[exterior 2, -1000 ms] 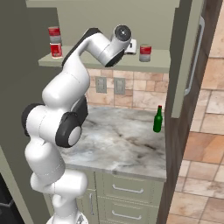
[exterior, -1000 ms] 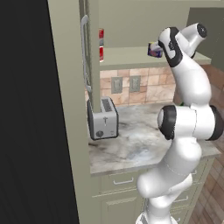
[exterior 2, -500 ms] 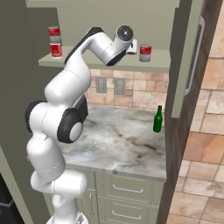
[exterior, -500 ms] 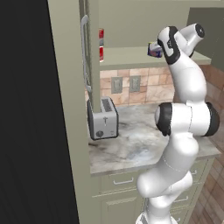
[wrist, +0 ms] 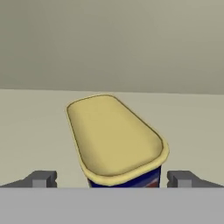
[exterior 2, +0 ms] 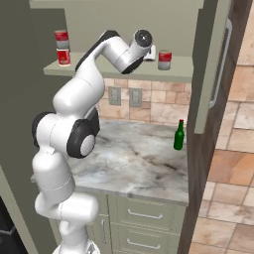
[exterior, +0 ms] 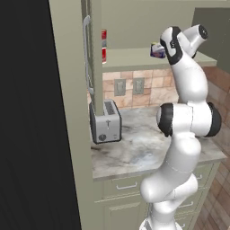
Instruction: Stack two cans on top of the other two cans in the cabinet.
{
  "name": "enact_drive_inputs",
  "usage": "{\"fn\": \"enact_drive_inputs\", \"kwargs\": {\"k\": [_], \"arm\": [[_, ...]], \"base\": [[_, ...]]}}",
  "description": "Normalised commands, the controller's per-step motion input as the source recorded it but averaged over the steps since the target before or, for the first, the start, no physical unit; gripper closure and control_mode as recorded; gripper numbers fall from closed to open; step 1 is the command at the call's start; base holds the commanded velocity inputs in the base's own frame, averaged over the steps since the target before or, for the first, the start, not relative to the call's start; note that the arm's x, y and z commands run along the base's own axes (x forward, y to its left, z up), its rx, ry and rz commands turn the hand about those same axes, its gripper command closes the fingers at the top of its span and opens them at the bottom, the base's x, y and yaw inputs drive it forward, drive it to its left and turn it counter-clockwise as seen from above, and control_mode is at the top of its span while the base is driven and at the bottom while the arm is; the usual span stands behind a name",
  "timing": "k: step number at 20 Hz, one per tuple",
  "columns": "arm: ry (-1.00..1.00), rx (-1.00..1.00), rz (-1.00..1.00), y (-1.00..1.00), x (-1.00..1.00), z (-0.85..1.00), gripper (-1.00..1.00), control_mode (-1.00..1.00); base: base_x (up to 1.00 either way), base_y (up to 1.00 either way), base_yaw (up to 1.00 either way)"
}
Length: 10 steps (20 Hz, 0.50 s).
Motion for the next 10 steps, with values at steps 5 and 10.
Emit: {"fn": "enact_drive_inputs", "kwargs": {"k": [5, 10], "arm": [[0.00, 0.00, 0.01, 0.06, -0.05, 0.00, 1.00, -1.00], [0.00, 0.00, 0.00, 0.02, -0.21, 0.01, 1.00, -1.00]], "base": [[0.00, 0.00, 0.00], [0.00, 0.00, 0.00]]}}
